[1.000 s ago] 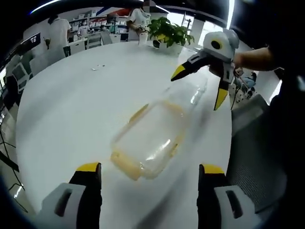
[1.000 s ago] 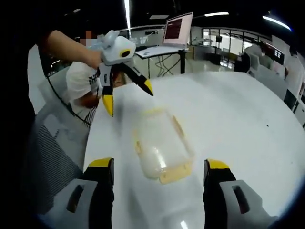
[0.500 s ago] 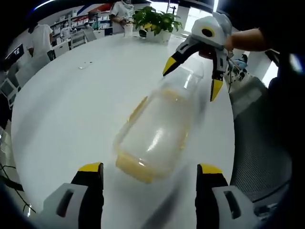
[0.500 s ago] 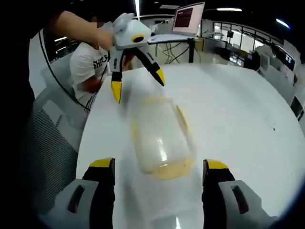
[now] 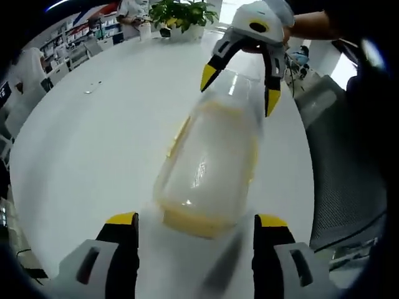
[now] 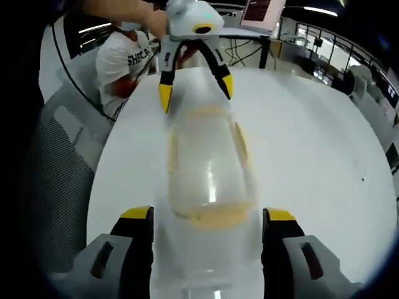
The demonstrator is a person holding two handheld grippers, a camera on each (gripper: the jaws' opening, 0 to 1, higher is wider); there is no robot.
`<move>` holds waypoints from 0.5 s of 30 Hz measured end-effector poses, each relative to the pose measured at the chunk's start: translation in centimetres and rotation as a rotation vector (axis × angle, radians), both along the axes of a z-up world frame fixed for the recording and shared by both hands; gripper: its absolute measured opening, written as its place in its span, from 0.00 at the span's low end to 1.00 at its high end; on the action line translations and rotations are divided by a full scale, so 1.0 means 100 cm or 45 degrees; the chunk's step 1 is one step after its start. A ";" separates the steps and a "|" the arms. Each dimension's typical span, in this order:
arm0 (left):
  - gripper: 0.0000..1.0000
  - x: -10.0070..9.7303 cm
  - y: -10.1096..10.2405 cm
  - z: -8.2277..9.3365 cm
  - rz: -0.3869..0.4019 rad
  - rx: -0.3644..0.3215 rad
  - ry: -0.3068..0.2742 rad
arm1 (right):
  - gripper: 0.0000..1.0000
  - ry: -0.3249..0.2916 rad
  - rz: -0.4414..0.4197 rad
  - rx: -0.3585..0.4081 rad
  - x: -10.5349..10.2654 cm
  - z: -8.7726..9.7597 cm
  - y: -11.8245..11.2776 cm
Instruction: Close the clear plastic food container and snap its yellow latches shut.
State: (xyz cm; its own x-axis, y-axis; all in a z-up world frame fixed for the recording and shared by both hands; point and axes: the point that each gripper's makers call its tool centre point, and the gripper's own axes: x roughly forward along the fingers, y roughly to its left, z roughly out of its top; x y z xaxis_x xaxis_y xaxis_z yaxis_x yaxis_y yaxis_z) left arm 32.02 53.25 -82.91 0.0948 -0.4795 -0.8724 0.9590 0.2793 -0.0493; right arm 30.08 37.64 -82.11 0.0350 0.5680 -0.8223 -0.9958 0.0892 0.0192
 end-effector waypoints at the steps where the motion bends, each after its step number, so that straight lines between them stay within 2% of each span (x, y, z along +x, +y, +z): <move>1: 0.70 0.000 0.000 -0.001 -0.013 0.010 -0.004 | 0.74 -0.007 0.006 -0.004 0.001 -0.001 0.001; 8: 0.67 -0.001 0.000 -0.010 -0.111 0.073 -0.026 | 0.63 -0.041 0.060 -0.102 0.007 -0.011 -0.004; 11: 0.63 0.000 0.002 -0.013 -0.136 0.094 -0.019 | 0.64 -0.022 0.059 -0.146 0.009 -0.016 -0.006; 15: 0.61 0.002 0.003 -0.015 -0.175 0.110 -0.026 | 0.55 -0.013 0.082 -0.172 0.009 -0.018 -0.006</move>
